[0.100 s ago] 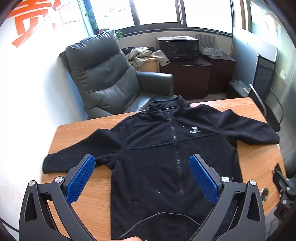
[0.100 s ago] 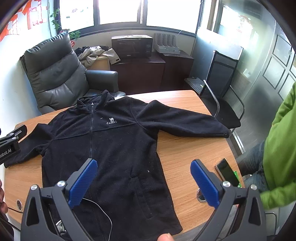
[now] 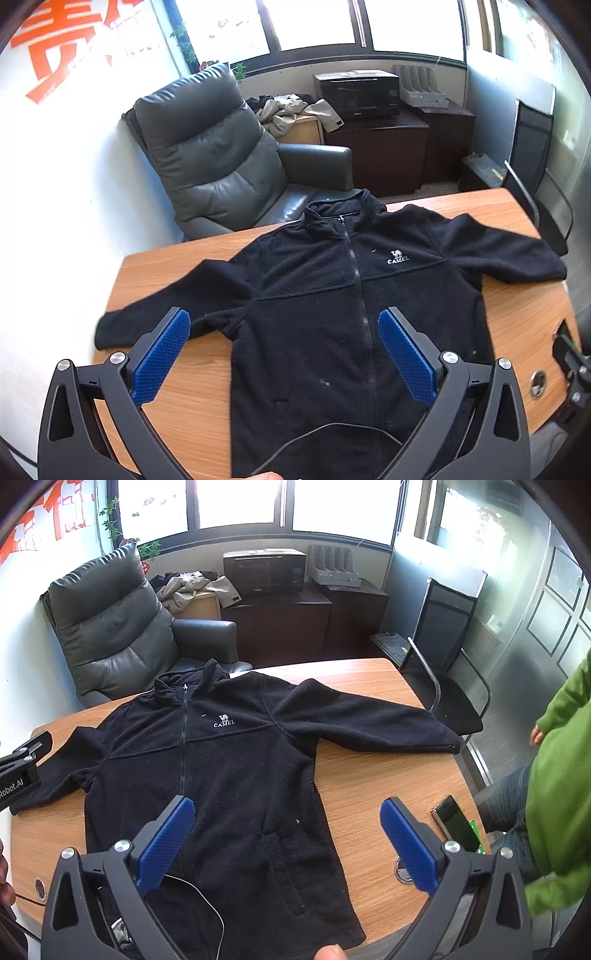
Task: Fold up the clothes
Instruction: 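Position both grippers over the spread black fleece jacket, then grasp the jacket sleeve with the right gripper and lift it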
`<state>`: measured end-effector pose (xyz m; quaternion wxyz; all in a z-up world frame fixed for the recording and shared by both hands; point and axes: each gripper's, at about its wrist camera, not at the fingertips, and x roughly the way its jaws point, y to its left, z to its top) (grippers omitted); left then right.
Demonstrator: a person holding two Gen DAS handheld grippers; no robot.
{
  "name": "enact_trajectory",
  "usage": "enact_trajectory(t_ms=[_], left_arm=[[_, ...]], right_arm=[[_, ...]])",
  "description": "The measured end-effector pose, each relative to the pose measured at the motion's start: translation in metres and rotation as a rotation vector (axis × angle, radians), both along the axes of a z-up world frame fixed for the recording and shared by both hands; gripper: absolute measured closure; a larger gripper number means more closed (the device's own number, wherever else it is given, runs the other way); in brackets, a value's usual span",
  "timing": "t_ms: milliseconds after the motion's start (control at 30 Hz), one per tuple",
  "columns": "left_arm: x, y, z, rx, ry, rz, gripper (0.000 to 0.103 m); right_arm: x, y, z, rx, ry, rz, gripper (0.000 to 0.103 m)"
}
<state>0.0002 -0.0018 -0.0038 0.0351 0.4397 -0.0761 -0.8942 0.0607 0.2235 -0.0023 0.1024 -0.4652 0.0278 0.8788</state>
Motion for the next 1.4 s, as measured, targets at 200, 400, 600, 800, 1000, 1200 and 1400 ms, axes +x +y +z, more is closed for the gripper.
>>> enact_trajectory(t_ms=[200,400,600,800,1000,1200,1400], left_arm=[[0.0,-0.003,-0.007,-0.037,-0.005,-0.018,0.0],[-0.004,0.026,-0.012,-0.1,-0.053,-0.02,0.0],[-0.005,0.033,-0.017,-0.113,-0.067,-0.039,0.0],[-0.015,0.043,-0.026,-0.112,-0.087,-0.052,0.0],[-0.042,0.079,-0.059,-0.081,-0.159,-0.1,0.0],[-0.073,0.132,-0.091,-0.051,-0.202,-0.148,0.0],[-0.109,0.189,-0.125,-0.015,-0.214,-0.219,0.0]], right_arm=[[-0.001,0.008,-0.006,-0.031,-0.016,-0.005,0.0],[-0.003,0.015,-0.013,-0.055,-0.034,-0.015,0.0],[-0.002,0.019,-0.012,-0.051,-0.021,-0.019,0.0],[0.0,0.035,-0.009,-0.104,0.057,-0.011,0.0],[-0.016,0.087,-0.024,-0.138,0.096,-0.033,0.0],[-0.048,0.141,-0.065,-0.126,0.031,-0.025,0.0],[-0.109,0.197,-0.12,-0.114,-0.047,-0.037,0.0]])
